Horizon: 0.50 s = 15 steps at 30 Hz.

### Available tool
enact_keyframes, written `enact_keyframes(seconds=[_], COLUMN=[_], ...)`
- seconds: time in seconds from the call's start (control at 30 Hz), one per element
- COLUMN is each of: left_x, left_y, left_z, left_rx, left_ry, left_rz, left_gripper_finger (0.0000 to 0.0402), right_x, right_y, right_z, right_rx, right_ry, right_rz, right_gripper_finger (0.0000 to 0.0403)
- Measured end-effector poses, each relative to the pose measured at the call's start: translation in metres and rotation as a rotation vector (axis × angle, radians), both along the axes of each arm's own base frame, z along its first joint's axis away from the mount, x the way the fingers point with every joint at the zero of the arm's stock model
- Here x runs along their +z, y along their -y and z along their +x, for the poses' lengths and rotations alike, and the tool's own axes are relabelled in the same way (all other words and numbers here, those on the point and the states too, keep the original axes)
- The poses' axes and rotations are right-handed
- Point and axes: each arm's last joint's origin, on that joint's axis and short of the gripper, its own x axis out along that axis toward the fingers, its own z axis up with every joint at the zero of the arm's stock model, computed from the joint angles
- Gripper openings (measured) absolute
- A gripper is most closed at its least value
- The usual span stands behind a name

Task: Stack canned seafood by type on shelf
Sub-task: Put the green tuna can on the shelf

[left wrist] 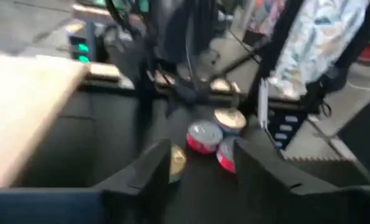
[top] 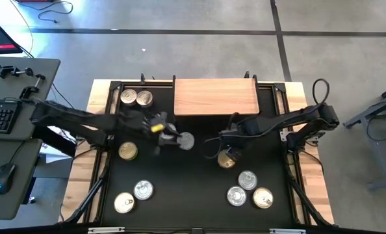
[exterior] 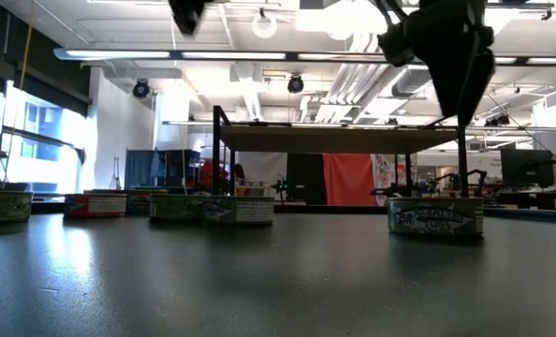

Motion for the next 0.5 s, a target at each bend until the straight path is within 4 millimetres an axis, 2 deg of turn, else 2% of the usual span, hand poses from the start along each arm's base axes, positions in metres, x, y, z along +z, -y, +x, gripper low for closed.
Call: enact_keyframes(seconds=[0.1, 0.17, 0.27, 0.4, 0.5], left_x=[-0.033, -0.057, -0.086, -0.098, -0.115], left_y=[-0.002, -0.005, -0.002, 0.012, 0.018], left_z=[0.02, 0.034, 0.059, 0.094, 0.118], left_rx=[-0.032, -0.022, -0.081, -0.137, -0.076], left_ry=[0.111, 0.117, 0.063, 0.032, -0.003], left_rz=[-0.067, -0.148, -0.187, -0.103, -0.018], left_gripper_finger=[0.0061, 0.0017, 0.0009, 0.0002, 0.0001], right_x=[0.002, 0.003, 0.006, 0.015, 0.023], right_y=[-0.009, -0.017, -0.029, -0.038, -0.041], right_z=[-0.005, -0.008, -0.014, -0.025, -0.034], right_rx=[-0.045, -0.076, -0.108, -0.158, -0.179], right_ry=[-0.011, -0.007, -0.012, 0.01, 0.041], right_rz=[0.007, 0.019, 0.035, 0.041, 0.031], right_gripper_finger=[0.032, 0.0297, 0.0257, 0.0193, 0.0129])
